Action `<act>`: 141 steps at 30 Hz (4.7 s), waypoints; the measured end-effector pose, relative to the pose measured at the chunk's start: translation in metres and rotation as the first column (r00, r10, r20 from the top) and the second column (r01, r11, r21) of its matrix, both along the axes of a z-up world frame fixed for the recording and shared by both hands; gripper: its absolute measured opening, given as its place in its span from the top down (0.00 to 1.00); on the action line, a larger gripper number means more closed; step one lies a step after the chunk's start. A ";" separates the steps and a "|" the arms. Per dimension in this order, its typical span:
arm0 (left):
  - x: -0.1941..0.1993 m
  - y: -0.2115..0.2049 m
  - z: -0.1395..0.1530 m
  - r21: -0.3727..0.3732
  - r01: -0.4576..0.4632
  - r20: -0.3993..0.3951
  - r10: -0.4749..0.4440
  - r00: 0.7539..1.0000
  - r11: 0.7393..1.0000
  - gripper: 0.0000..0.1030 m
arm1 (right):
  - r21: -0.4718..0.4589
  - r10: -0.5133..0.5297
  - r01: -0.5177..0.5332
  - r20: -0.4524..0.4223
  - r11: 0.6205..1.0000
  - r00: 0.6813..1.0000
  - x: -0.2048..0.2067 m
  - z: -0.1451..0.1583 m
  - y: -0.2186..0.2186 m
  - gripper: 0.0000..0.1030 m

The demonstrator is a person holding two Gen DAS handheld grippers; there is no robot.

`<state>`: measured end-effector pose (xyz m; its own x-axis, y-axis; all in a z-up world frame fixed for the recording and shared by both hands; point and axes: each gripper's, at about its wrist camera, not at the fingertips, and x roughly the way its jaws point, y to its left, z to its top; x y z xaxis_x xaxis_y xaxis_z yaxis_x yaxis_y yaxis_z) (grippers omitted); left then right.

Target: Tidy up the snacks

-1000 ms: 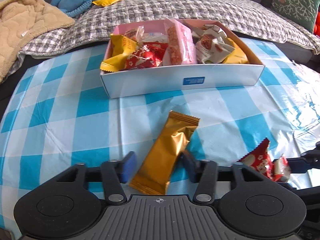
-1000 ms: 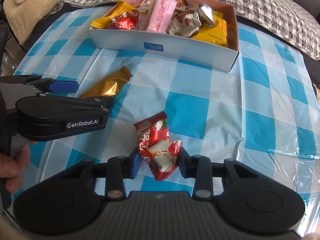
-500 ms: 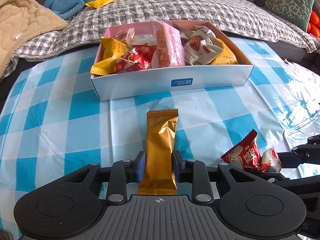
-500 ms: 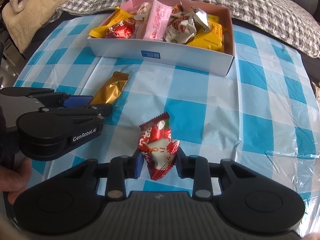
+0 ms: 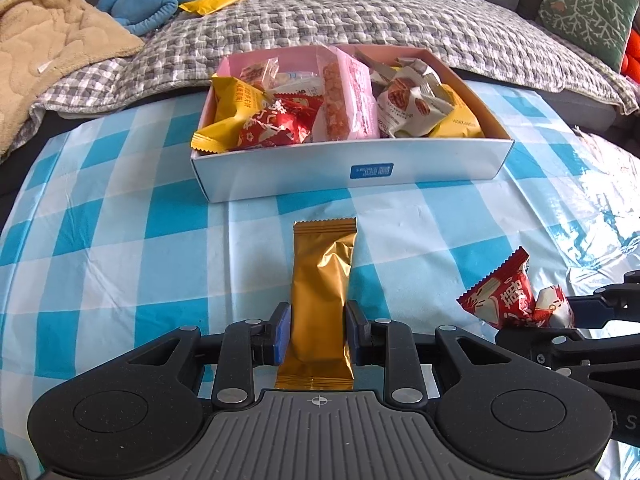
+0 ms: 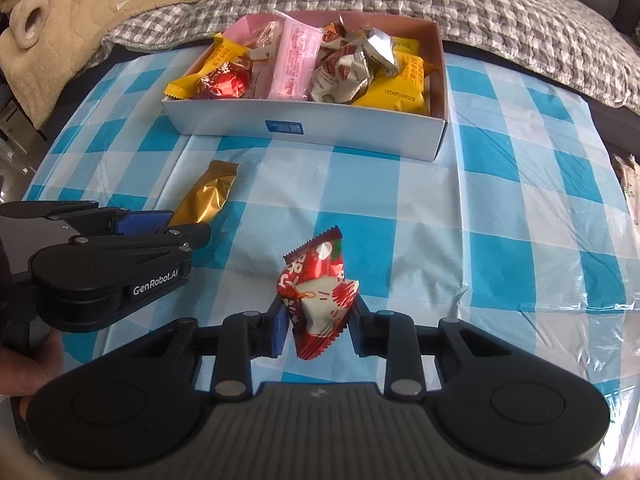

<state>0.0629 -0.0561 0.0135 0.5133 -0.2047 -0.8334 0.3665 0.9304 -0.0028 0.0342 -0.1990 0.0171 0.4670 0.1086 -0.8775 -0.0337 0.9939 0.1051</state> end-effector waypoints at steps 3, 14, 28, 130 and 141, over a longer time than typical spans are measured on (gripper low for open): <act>0.001 0.002 0.006 -0.014 -0.013 0.014 0.013 1.000 1.000 0.75 | 0.014 -0.015 0.015 0.014 1.000 1.000 0.000 0.004 -0.003 0.73; 0.005 0.004 0.025 -0.019 -0.048 0.050 0.049 0.998 0.999 0.75 | 0.061 -0.093 0.088 0.092 0.994 0.991 0.004 0.024 -0.020 0.73; 0.023 0.013 0.060 -0.088 -0.052 0.117 0.062 0.991 0.995 0.75 | 0.097 -0.175 0.160 0.177 0.982 0.969 0.016 0.033 -0.039 0.73; -0.062 0.037 0.089 -0.062 -0.144 0.241 0.155 0.958 0.988 0.36 | 0.138 -0.141 0.099 0.347 0.986 0.927 -0.051 0.066 -0.008 0.38; -0.058 0.036 0.088 -0.056 -0.147 0.254 0.157 0.954 0.988 0.12 | 0.123 -0.158 0.124 0.328 0.985 0.931 -0.044 0.063 -0.007 0.18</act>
